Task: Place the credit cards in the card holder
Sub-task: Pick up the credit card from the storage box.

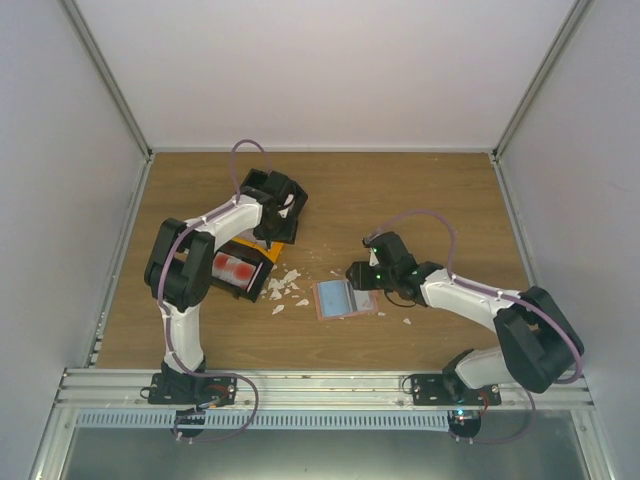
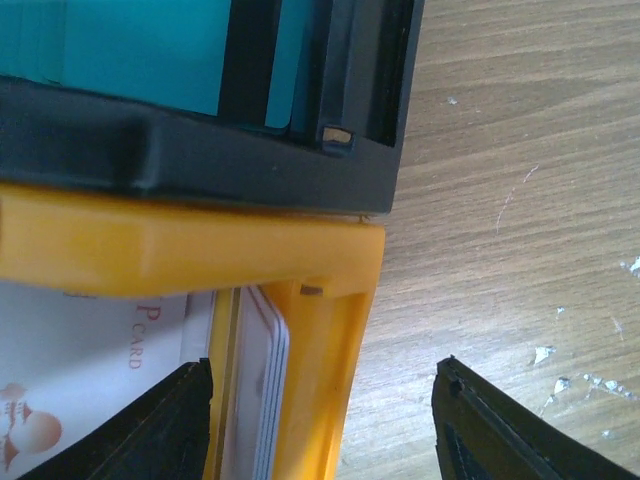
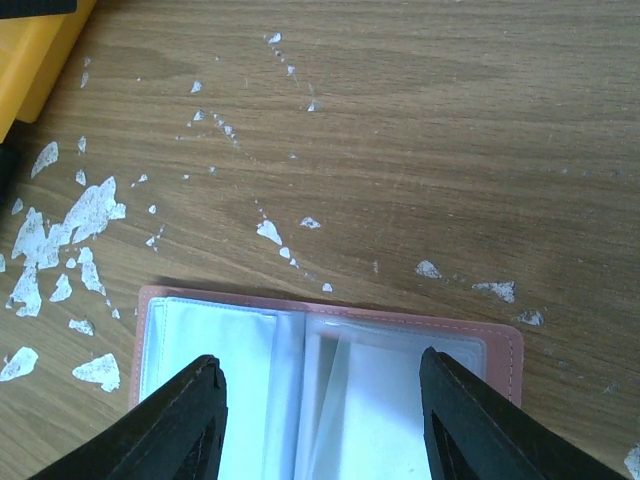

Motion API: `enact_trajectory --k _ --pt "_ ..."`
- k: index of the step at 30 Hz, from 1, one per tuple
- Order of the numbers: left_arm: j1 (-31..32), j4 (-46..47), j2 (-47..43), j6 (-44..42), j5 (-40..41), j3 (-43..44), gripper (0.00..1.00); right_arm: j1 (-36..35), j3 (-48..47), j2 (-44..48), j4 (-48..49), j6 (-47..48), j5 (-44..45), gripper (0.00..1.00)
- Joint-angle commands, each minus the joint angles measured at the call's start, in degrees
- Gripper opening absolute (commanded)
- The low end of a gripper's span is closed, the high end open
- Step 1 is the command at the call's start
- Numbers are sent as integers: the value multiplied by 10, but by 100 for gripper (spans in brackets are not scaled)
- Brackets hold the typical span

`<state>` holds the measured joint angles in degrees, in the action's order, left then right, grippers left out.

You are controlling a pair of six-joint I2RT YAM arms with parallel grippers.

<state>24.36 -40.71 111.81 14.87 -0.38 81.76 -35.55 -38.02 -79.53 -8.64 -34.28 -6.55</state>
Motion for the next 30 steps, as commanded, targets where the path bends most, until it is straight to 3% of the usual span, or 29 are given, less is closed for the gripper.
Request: enact_trajectory --k 1,8,30 --pt "-4 -22 23 -23 -15 27 60 3 10 -7 16 1 -3 54" --pt "-3 -17 8 -26 -29 18 47 3 14 -11 19 1 -1 54" --pt "-3 -28 -37 -21 -24 11 36 2 20 -15 23 -9 -1 54"
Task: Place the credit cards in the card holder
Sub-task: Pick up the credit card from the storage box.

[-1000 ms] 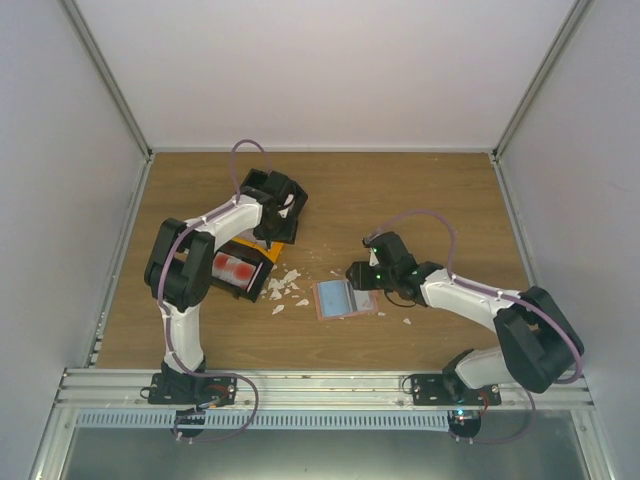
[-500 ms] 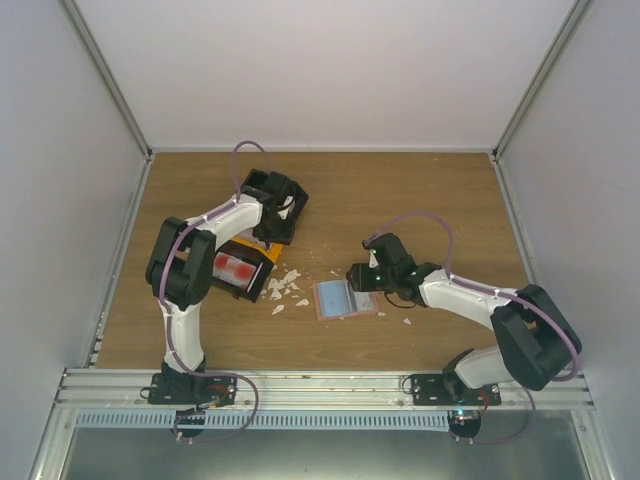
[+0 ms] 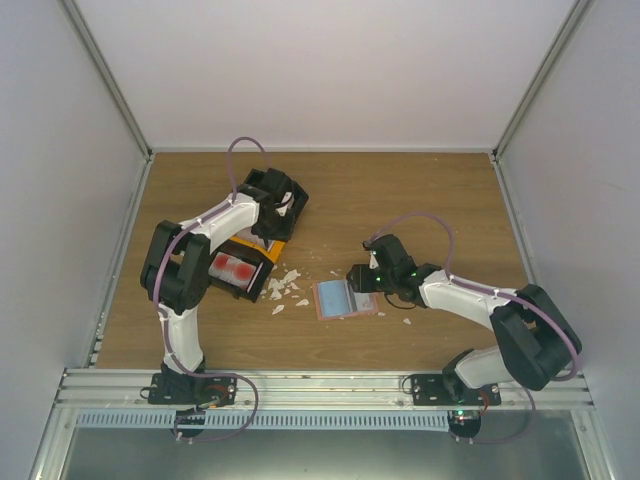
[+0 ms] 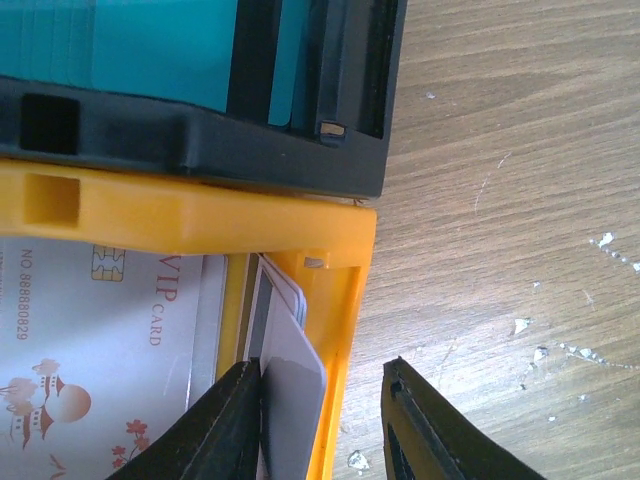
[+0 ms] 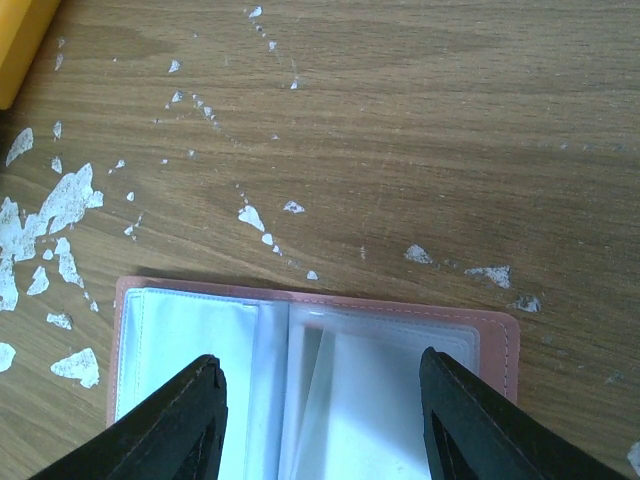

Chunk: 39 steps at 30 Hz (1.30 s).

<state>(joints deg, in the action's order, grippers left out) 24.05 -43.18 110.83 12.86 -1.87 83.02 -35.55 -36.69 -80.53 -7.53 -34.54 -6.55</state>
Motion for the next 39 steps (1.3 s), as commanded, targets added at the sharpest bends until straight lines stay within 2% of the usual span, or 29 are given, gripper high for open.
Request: enact_trajectory --k 1,6,13,23,28,39 --pt "-1 -2 -28 -1 -9 -1 35 2 7 -5 12 -7 -1 54" --pt "0 -3 -31 -1 -6 -1 29 2 8 -6 11 -7 -1 54" --pt "-1 -4 -37 -2 -8 -1 28 2 8 -9 11 -7 -1 54" --pt "-1 -5 -51 -3 8 -4 11 2 6 -6 8 -9 1 53" --pt "-6 -6 -65 -6 41 -6 1 2 10 34 11 -17 14 54" --pt "-15 23 -167 7 81 -22 0 3 4 123 30 3 -17 58"
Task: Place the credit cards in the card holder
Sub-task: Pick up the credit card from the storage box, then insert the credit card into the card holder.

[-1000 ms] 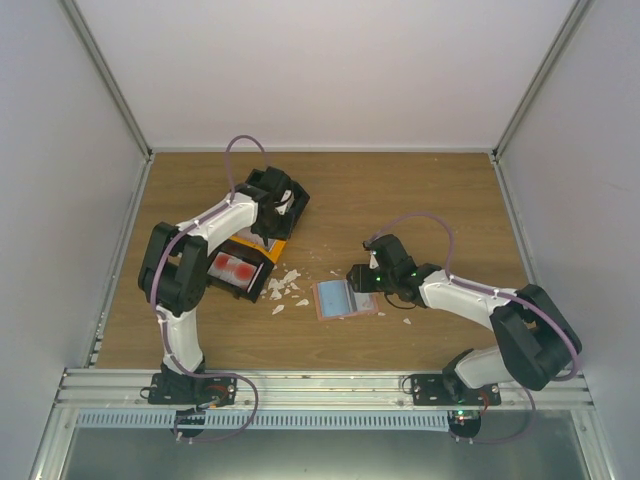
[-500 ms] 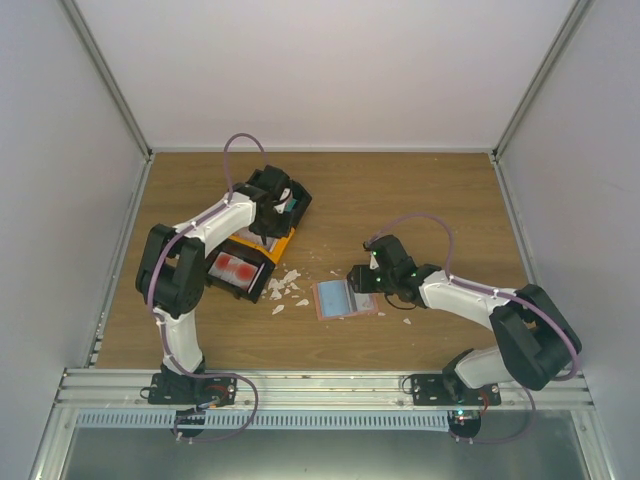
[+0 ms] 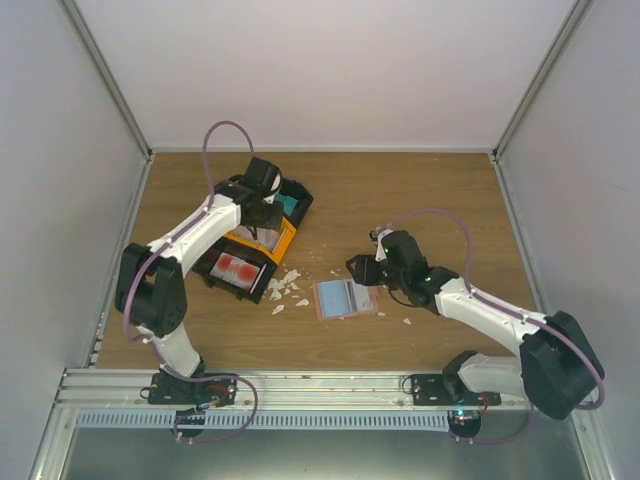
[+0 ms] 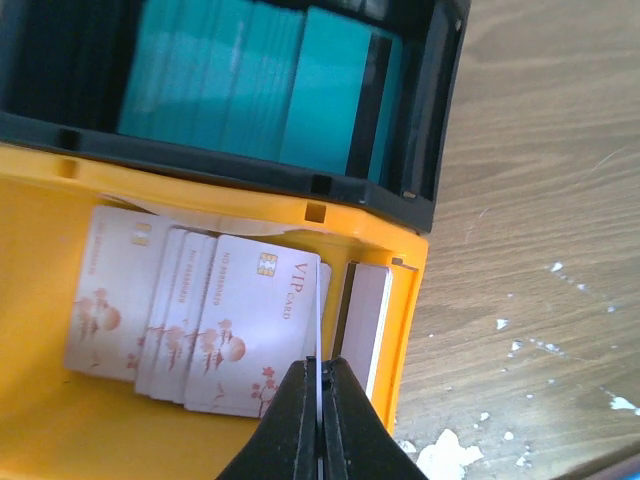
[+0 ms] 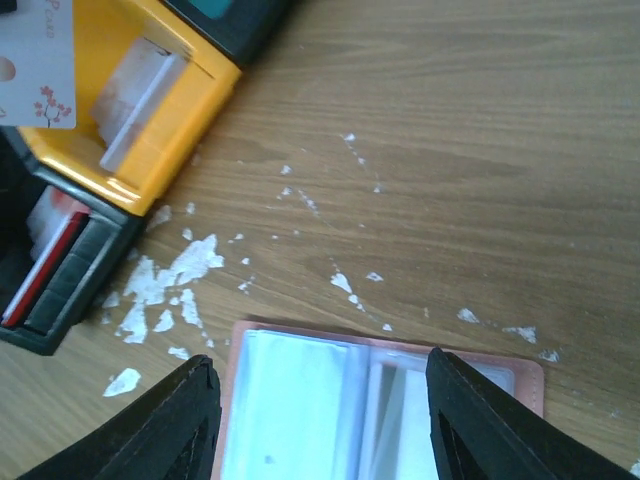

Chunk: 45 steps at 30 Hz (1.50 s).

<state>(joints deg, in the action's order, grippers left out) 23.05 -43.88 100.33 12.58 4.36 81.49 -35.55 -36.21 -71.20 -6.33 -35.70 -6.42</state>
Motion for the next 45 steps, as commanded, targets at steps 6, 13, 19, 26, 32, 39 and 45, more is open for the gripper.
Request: enact_trajectory --k 6,13,19,26,32,39,45 --pt "-5 79 -159 20 -161 -32 0 3 -23 79 58 42 -127 56" --pt "-6 163 -217 51 -432 -59 0 4 -57 97 163 -22 -261 63" --pt "-6 240 -239 110 -585 -91 0 3 -96 90 147 -54 -259 66" --pt "-6 316 -253 187 -642 -122 0 2 -112 49 205 -105 -326 55" --pt "-6 341 -264 211 -652 -138 0 2 -106 41 250 -135 -350 27" --pt "-6 326 -279 205 -649 -152 26 3 -92 48 307 -178 -363 1" --pt "-9 317 -299 188 -645 -174 24 4 -94 70 297 -176 -348 0"
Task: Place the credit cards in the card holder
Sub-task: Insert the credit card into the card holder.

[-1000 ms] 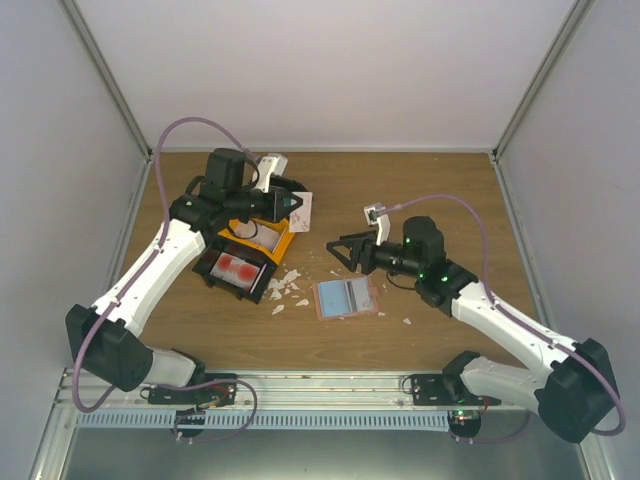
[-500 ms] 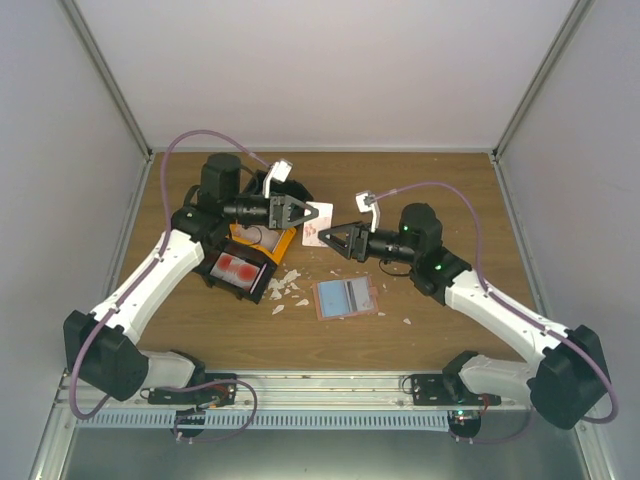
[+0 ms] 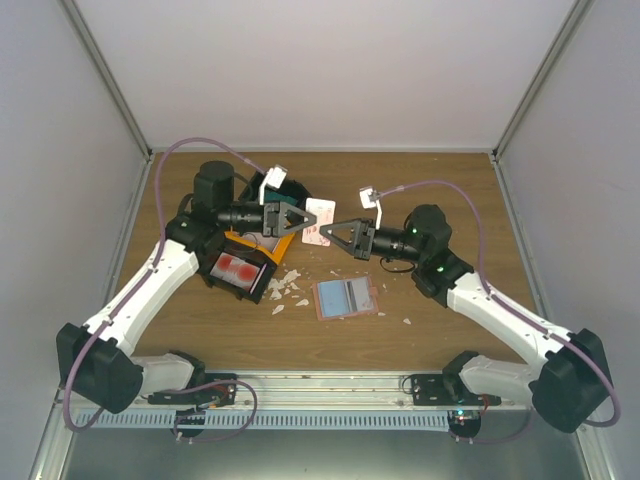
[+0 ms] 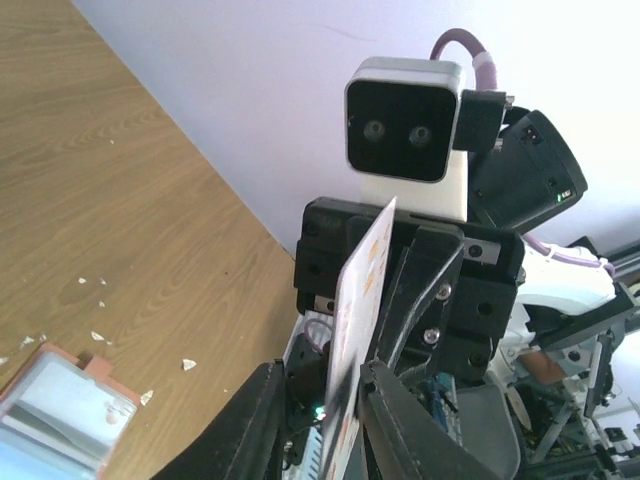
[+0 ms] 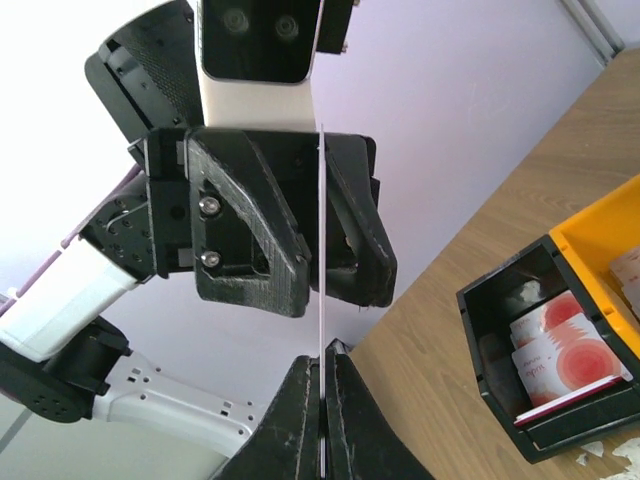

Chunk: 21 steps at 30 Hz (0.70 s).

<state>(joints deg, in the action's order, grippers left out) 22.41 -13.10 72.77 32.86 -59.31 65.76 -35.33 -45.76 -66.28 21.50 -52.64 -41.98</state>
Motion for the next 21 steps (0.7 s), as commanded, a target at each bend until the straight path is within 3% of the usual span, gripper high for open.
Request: enact_trajectory --k 1,10,14,19,21 --pt "-3 10 -26 -16 -10 -20 21 2 -1 21 13 -4 8 0" --pt "-6 8 -30 -20 -1 -22 0 2 2 23 -16 15 3 4" --pt "-7 -16 -33 -30 50 -32 0 2 1 38 -106 65 69 44" --pt "-2 -37 -52 29 214 -90 0 3 22 74 -236 133 178 66" --pt "11 -11 -57 56 247 -126 0 3 27 82 -298 160 221 70"
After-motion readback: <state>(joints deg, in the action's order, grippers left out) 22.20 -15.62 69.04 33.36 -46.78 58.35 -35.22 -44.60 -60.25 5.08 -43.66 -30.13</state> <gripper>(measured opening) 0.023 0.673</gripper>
